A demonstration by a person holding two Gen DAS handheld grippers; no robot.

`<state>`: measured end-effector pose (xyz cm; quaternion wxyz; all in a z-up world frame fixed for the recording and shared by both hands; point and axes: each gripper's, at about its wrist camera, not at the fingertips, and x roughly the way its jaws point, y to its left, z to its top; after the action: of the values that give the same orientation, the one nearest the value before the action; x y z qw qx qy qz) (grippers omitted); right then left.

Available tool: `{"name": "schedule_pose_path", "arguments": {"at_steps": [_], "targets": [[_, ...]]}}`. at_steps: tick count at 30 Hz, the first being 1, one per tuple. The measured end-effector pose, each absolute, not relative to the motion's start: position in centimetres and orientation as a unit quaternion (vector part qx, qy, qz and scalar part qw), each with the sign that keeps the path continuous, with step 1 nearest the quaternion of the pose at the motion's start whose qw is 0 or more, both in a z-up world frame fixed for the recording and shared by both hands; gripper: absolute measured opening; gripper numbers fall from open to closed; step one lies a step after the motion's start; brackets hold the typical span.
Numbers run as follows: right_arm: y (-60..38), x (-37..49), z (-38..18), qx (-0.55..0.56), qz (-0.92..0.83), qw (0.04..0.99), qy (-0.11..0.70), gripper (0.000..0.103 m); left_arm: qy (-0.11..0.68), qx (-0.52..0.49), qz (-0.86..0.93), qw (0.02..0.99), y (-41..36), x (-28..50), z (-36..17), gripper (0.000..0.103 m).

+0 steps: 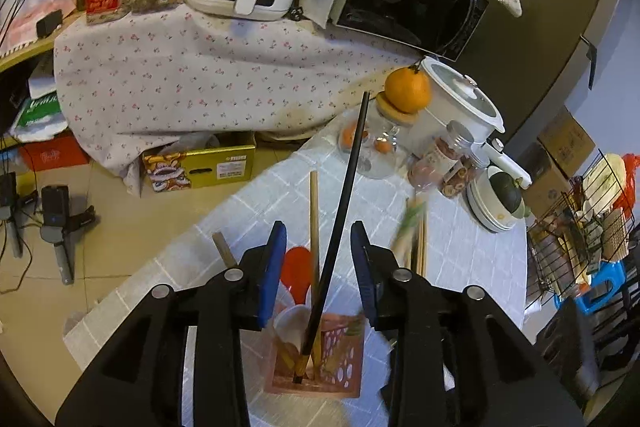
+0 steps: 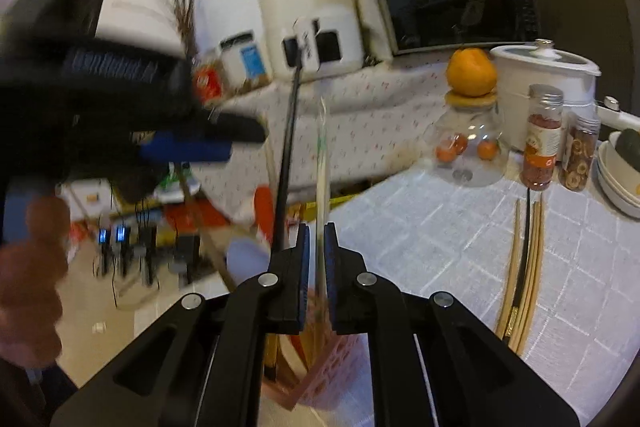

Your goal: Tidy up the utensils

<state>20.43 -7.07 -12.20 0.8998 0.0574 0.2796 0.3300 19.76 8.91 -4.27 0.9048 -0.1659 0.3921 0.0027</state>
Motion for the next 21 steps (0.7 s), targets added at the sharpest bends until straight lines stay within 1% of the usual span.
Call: {"name": "schedule_pose_path", "arguments": {"at_steps": [2, 3, 5, 8, 11, 12, 13, 16, 17, 20, 21], "targets": [[-7.3, 20.5, -12.4, 0.054, 0.332, 0.894, 0.295, 0.01, 0.388, -0.153, 0.006, 0.909, 8.4, 20.1, -4.0, 0.032], [-7.6, 20.7, -12.5, 0.06, 0.332, 0.89, 0.306, 0.015, 0.387, -0.151, 0.005, 0.91, 8.4, 20.2, -3.9, 0.032], [-8.2, 20.8, -12.5, 0.066, 0.328, 0.89, 0.31, 0.021, 0.382, -0.15, 0.006, 0.912, 8.5, 20.5, -3.5, 0.034], [-9.0, 21.2, -12.5, 0.071, 0.323, 0.888, 0.318, 0.022, 0.375, -0.147, 0.011, 0.915, 8.7, 21.4, -3.0, 0.04], [-9.3, 21.4, -12.6, 0.079, 0.321, 0.885, 0.328, 0.022, 0.37, -0.13, 0.017, 0.92, 8.3, 22.7, -2.5, 0.048], [-9.5, 21.7, -12.6, 0.084, 0.319, 0.884, 0.331, 0.022, 0.368, -0.126, 0.016, 0.921, 8.3, 23.2, -2.4, 0.057], [-9.8, 21.8, -12.7, 0.089, 0.316, 0.884, 0.333, 0.022, 0.367, -0.123, 0.014, 0.922, 8.2, 23.8, -2.2, 0.063], [-10.3, 22.1, -12.7, 0.098, 0.312, 0.882, 0.338, 0.023, 0.367, -0.117, 0.017, 0.923, 7.9, 25.5, -2.2, 0.063], [-10.4, 22.1, -12.7, 0.098, 0.312, 0.882, 0.339, 0.023, 0.369, -0.117, 0.017, 0.922, 7.8, 26.1, -2.4, 0.061], [-10.7, 22.1, -12.8, 0.096, 0.309, 0.882, 0.341, 0.023, 0.377, -0.109, 0.015, 0.92, 7.4, 26.7, -2.9, 0.051], [-10.8, 22.2, -12.8, 0.097, 0.308, 0.882, 0.342, 0.023, 0.378, -0.109, 0.013, 0.919, 7.3, 26.7, -3.0, 0.038]]}}
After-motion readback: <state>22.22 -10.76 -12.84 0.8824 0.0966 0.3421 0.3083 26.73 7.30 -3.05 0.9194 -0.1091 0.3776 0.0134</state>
